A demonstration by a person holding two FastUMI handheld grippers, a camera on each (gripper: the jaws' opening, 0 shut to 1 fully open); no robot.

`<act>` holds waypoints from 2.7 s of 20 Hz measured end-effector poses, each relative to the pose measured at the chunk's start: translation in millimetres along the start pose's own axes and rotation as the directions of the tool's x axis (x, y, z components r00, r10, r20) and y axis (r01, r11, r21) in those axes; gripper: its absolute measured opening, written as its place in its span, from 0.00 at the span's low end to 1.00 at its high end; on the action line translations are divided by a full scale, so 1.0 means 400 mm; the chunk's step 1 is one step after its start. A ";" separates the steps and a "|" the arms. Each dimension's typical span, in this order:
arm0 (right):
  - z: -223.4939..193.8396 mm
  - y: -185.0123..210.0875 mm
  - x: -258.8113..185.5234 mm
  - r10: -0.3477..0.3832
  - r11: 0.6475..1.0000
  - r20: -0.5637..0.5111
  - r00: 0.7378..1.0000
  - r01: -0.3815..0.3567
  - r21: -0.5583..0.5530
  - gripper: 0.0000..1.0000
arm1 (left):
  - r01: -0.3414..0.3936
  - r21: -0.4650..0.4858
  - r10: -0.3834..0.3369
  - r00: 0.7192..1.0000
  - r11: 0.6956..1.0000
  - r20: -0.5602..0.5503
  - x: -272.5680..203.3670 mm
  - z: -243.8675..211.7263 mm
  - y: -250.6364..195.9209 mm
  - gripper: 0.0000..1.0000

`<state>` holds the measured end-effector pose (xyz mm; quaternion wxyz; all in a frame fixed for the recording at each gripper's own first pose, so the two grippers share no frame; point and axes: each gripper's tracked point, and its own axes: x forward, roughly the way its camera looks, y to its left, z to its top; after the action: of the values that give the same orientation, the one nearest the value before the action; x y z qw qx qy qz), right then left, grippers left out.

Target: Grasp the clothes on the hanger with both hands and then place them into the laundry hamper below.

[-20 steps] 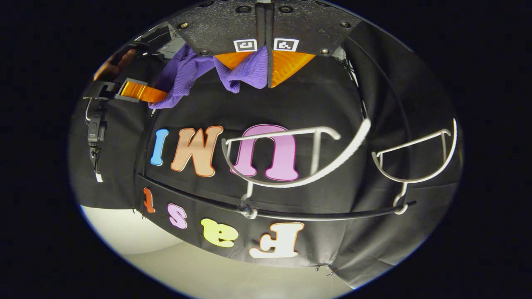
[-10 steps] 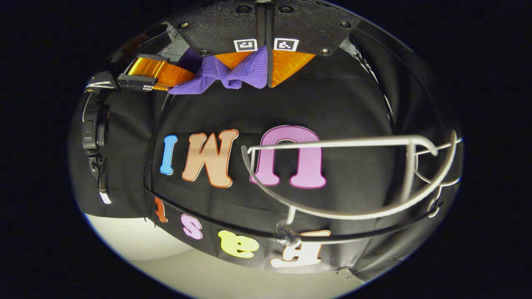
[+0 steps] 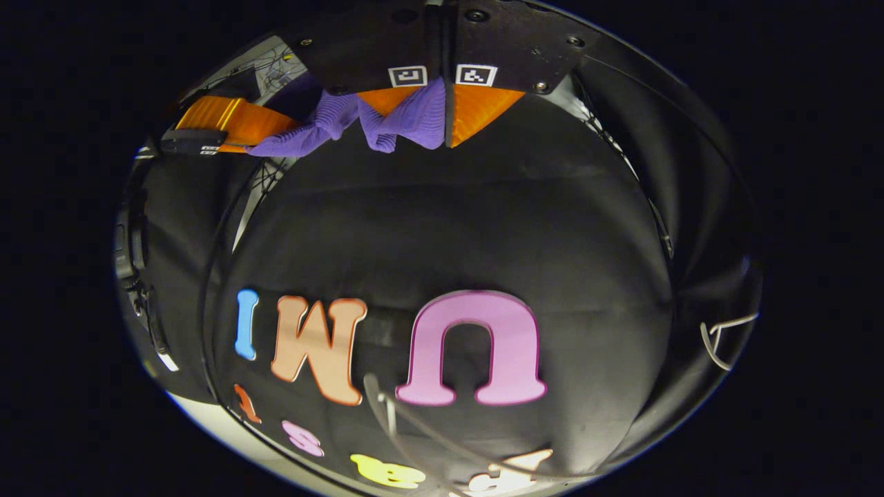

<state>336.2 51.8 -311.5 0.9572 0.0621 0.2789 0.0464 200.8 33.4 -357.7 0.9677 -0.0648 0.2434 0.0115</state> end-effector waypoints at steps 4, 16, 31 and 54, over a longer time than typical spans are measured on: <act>-0.140 -0.066 0.080 -0.053 0.999 -0.110 0.993 0.054 0.008 0.02 | -0.004 -0.007 0.003 0.994 1.000 -0.111 0.075 -0.138 -0.006 0.02; -0.306 -0.144 0.140 -0.116 0.992 -0.242 0.963 0.123 0.012 0.24 | -0.030 -0.056 0.010 0.948 0.998 -0.319 0.123 -0.407 0.020 0.64; -0.152 -0.035 -0.279 -0.060 0.986 -0.052 0.997 0.052 -0.156 0.99 | -0.024 0.000 0.024 0.980 1.000 -0.200 -0.273 -0.145 0.046 0.96; 0.001 0.272 -0.821 -0.181 0.969 0.325 0.928 0.226 -0.104 0.99 | 0.086 0.038 -0.091 0.983 0.996 0.158 -0.838 0.181 0.258 0.98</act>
<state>54.6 118.8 -122.0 0.9908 -0.0276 0.1246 -0.0444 -66.0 148.1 -148.5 0.9845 -0.0594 0.1622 -0.0302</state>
